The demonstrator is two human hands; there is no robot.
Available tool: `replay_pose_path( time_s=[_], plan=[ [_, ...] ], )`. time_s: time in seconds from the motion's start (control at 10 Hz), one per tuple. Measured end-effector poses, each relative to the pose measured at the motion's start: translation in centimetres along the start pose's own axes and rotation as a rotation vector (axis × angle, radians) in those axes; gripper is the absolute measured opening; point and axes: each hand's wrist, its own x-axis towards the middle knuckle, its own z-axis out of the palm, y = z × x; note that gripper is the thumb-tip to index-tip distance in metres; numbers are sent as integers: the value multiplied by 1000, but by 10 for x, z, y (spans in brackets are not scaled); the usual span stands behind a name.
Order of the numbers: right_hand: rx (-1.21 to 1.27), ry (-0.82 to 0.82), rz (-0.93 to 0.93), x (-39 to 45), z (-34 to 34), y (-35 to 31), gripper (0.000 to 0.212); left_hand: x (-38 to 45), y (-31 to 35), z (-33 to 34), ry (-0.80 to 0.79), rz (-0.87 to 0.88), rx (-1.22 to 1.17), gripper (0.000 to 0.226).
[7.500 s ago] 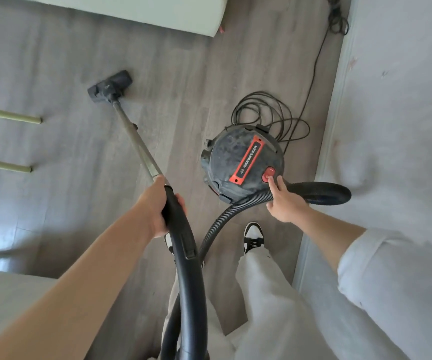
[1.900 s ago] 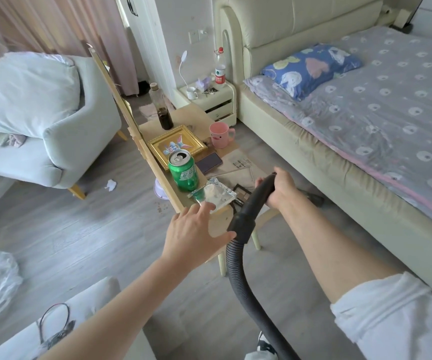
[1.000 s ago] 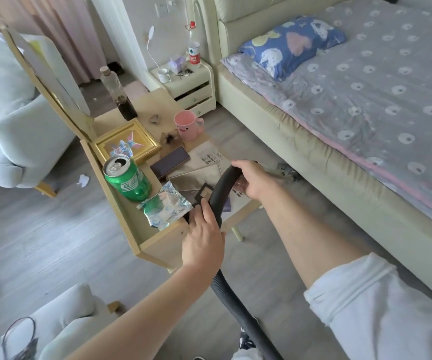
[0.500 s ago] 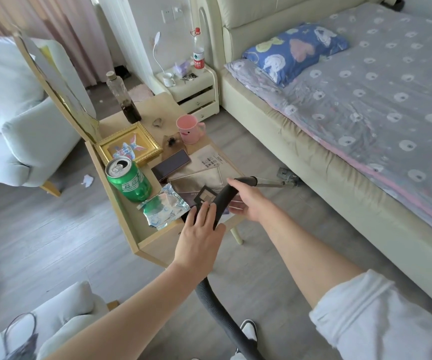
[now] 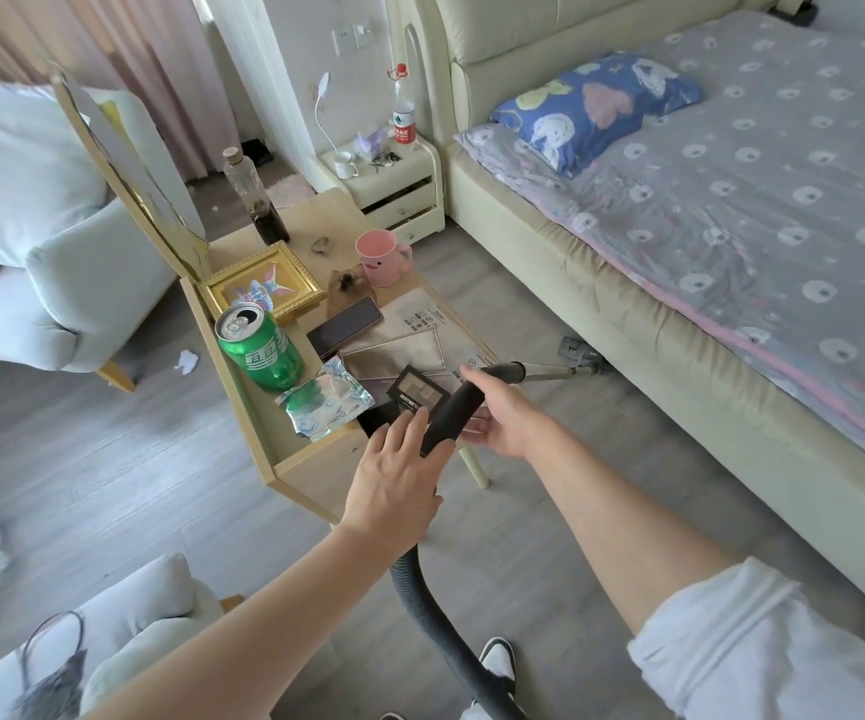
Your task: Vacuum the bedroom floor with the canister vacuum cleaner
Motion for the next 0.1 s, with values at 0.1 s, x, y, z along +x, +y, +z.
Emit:
replay_pose_path(
  time_s=[0.1],
  plan=[
    [-17,-29,0,-8,-5,5,57,-2,5,2,-9,-36,-2,72]
  ],
)
